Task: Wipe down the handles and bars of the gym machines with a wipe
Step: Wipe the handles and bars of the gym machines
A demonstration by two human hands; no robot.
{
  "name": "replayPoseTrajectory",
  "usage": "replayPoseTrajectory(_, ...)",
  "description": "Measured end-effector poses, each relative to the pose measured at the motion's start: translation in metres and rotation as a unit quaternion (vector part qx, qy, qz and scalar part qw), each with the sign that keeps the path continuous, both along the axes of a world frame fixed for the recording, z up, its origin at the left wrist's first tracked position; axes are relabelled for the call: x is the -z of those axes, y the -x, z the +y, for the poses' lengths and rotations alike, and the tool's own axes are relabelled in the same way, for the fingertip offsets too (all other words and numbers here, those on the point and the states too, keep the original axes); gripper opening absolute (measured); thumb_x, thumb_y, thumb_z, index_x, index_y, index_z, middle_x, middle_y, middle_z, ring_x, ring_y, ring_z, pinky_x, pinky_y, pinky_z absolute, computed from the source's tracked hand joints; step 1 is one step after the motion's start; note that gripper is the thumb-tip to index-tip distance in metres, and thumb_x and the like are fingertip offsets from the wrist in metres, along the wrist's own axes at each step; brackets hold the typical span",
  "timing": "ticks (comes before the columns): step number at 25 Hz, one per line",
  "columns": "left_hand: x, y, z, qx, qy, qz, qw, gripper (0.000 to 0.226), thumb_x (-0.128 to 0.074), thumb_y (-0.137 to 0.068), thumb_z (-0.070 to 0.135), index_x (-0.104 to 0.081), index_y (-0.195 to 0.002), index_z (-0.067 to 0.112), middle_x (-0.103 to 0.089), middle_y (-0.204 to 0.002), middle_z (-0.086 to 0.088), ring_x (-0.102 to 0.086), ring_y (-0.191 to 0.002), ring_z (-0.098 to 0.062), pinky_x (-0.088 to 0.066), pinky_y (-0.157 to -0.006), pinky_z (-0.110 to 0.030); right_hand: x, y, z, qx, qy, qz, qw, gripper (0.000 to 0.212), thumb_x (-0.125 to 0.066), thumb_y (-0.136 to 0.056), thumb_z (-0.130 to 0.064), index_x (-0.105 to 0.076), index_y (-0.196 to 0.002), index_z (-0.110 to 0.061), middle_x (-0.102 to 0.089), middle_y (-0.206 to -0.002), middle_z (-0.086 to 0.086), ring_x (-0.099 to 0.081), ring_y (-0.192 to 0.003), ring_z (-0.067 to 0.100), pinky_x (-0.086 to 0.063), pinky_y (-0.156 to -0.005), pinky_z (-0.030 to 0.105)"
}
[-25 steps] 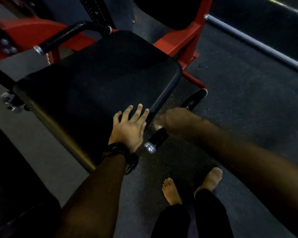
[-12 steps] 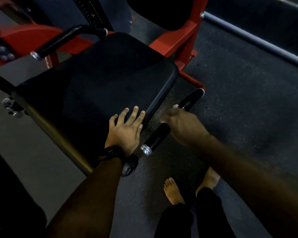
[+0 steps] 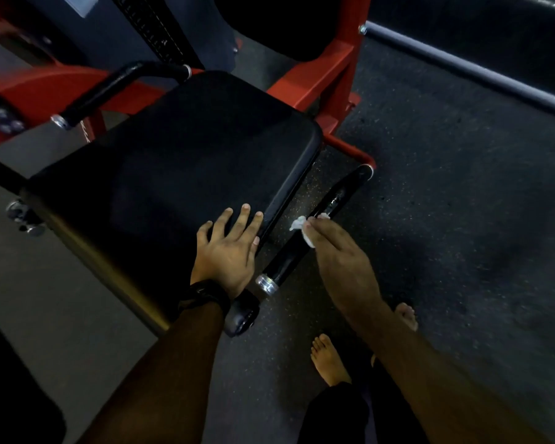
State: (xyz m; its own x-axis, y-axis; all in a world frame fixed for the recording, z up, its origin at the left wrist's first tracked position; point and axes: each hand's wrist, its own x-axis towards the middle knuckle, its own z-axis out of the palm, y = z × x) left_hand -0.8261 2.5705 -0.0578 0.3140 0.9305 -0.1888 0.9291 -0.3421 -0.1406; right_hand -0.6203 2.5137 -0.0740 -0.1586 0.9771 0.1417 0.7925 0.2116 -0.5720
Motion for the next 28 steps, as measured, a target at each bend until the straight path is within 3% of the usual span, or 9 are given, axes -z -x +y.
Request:
replayPoseTrajectory(4, -0.002, -0.001, 0.0, 0.0, -0.005, -0.009, 1.0, 0.05, -0.026, -0.1, 0.039, -0.041, -0.147, 0.027, -0.042, -0.152, 0.0, -0.038, -0.138, -0.028, -0.032, -0.105, -0.05, -0.012, 0.05, -0.017, 0.223, 0.039, 0.216, 0.95, 0.03, -0.046, -0.1, -0.02, -0.063, -0.12, -0.007, -0.057, -0.125, 0.009, -0.052, -0.116, 0.01, -0.051, -0.094, 0.025)
replayPoseTrajectory(7, -0.002, -0.003, 0.0, -0.002, -0.011, -0.02, 1.0, 0.048, -0.031, -0.1, 0.039, -0.045, -0.145, 0.026, -0.044, -0.15, 0.0, -0.04, -0.137, -0.028, -0.034, -0.105, -0.05, -0.018, 0.041, 0.008, 0.347, 0.087, 0.238, 0.903, 0.025, -0.056, -0.094, -0.017, -0.066, -0.113, -0.007, -0.056, -0.114, 0.006, -0.053, -0.094, 0.005, -0.055, -0.076, 0.021)
replayPoseTrajectory(11, -0.006, -0.006, 0.004, -0.013, -0.005, -0.014, 1.0, 0.048, -0.034, -0.097, 0.04, -0.05, -0.14, 0.027, -0.048, -0.147, 0.0, -0.046, -0.131, -0.027, -0.037, -0.1, -0.048, -0.029, 0.056, -0.006, 0.385, 0.109, 0.265, 0.878, 0.015, -0.063, -0.089, -0.01, -0.067, -0.103, -0.011, -0.056, -0.097, -0.002, -0.049, -0.071, -0.001, -0.042, -0.061, 0.013)
replayPoseTrajectory(15, -0.007, -0.011, 0.021, 0.007, 0.012, 0.0, 1.0, 0.047, -0.04, -0.097, 0.04, -0.05, -0.14, 0.025, -0.049, -0.145, -0.001, -0.044, -0.129, -0.027, -0.037, -0.1, -0.047, -0.028, 0.055, 0.015, 0.471, 0.14, 0.411, 0.768, 0.012, -0.06, -0.093, -0.018, -0.058, -0.104, -0.021, -0.062, -0.096, -0.004, -0.062, -0.082, 0.01, -0.056, -0.067, 0.033)
replayPoseTrajectory(19, 0.0, -0.012, 0.025, 0.019, 0.011, -0.004, 1.0, 0.056, -0.025, -0.095, 0.043, -0.045, -0.144, 0.023, -0.043, -0.151, -0.001, -0.038, -0.137, -0.026, -0.034, -0.106, -0.048, -0.031, 0.071, -0.005, 0.49, 0.185, 0.436, 0.732, 0.009, -0.056, -0.097, -0.025, -0.058, -0.097, -0.016, -0.062, -0.084, -0.004, -0.063, -0.076, 0.01, -0.057, -0.067, 0.03)
replayPoseTrajectory(22, -0.002, -0.011, 0.025, 0.02, 0.014, -0.012, 1.0, 0.057, -0.022, -0.096, 0.044, -0.043, -0.145, 0.024, -0.042, -0.152, 0.0, -0.036, -0.138, -0.025, -0.032, -0.107, -0.047, -0.026, 0.071, 0.01, 0.552, 0.24, 0.516, 0.609, 0.008, -0.055, -0.096, -0.021, -0.055, -0.088, -0.023, -0.064, -0.088, 0.002, -0.063, -0.077, 0.014, -0.057, -0.075, 0.039)
replayPoseTrajectory(24, -0.002, -0.012, 0.026, 0.016, 0.018, -0.015, 1.0, 0.058, -0.021, -0.096, 0.046, -0.042, -0.146, 0.025, -0.04, -0.153, 0.001, -0.034, -0.139, -0.024, -0.031, -0.108, -0.046, -0.028, 0.072, 0.016, 0.567, 0.252, 0.528, 0.58, 0.012, -0.052, -0.097, -0.021, -0.053, -0.087, -0.027, -0.065, -0.09, 0.004, -0.062, -0.078, 0.016, -0.056, -0.078, 0.042)
replayPoseTrajectory(26, -0.002, -0.011, 0.025, 0.013, 0.027, -0.013, 0.999, 0.057, -0.021, -0.097, 0.046, -0.041, -0.147, 0.025, -0.038, -0.154, 0.001, -0.033, -0.14, -0.024, -0.029, -0.108, -0.046, -0.037, 0.078, 0.004, 0.544, 0.264, 0.555, 0.572, 0.008, -0.052, -0.098, -0.02, -0.056, -0.094, -0.026, -0.064, -0.092, 0.004, -0.061, -0.078, 0.014, -0.055, -0.072, 0.036)
replayPoseTrajectory(28, 0.0, -0.011, 0.025, 0.018, 0.03, -0.012, 0.999, 0.052, -0.028, -0.1, 0.044, -0.039, -0.148, 0.026, -0.037, -0.155, 0.002, -0.031, -0.141, -0.024, -0.027, -0.109, -0.047, -0.041, 0.073, 0.003, 0.531, 0.277, 0.599, 0.532, 0.009, -0.052, -0.098, -0.016, -0.057, -0.102, -0.022, -0.063, -0.091, 0.002, -0.06, -0.076, 0.011, -0.051, -0.065, 0.027)
